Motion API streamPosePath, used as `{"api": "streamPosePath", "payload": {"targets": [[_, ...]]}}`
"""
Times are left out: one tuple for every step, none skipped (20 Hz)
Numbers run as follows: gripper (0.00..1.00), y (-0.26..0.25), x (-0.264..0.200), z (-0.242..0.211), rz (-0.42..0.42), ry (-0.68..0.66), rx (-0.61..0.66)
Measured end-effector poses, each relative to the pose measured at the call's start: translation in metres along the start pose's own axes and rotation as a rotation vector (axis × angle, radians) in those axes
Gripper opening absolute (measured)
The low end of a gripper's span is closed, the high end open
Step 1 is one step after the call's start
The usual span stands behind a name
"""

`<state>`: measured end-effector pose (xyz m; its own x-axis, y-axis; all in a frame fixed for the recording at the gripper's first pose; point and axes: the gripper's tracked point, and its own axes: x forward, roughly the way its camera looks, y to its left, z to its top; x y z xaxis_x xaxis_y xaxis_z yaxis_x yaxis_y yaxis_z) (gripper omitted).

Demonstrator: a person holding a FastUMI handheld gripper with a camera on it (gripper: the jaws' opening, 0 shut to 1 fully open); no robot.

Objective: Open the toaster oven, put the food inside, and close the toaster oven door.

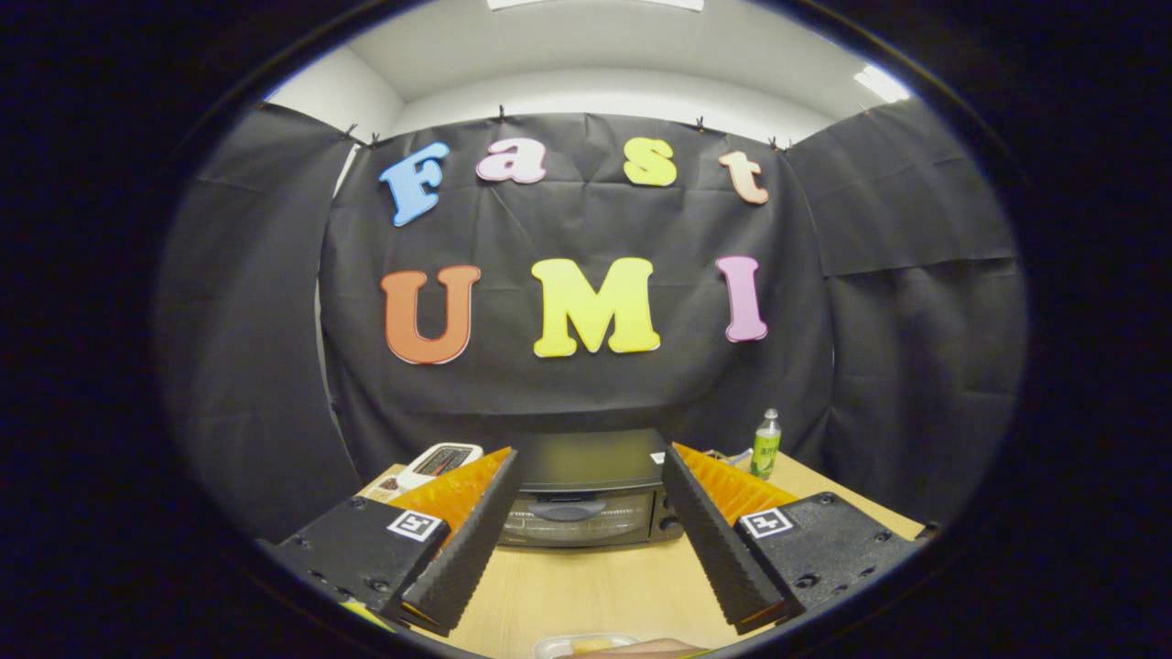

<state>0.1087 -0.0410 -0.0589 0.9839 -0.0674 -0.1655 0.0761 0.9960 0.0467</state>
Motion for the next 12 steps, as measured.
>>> {"api": "streamPosePath", "payload": {"targets": [[1.0, 0.001, 0.013, -0.004, 0.005, 0.012, -0.001], [1.0, 0.002, 0.025, -0.008, 0.006, 0.022, -0.009], [1.0, 0.005, 0.037, -0.012, 0.005, 0.03, -0.023], [1.0, 0.007, 0.048, -0.016, 0.004, 0.042, -0.04], [1.0, 0.013, 0.06, -0.022, 0.01, 0.049, -0.058], [1.0, 0.017, 0.072, -0.027, 0.007, 0.055, -0.069], [1.0, 0.021, 0.083, -0.034, 0.011, 0.064, -0.083], [1.0, 0.024, 0.094, -0.041, 0.01, 0.084, -0.102], [1.0, 0.025, 0.105, -0.05, 0.005, 0.104, -0.119], [1.0, 0.025, 0.115, -0.057, 0.002, 0.118, -0.132], [1.0, 0.024, 0.124, -0.066, -0.009, 0.133, -0.147], [1.0, 0.02, 0.134, -0.074, -0.025, 0.149, -0.159]]}}
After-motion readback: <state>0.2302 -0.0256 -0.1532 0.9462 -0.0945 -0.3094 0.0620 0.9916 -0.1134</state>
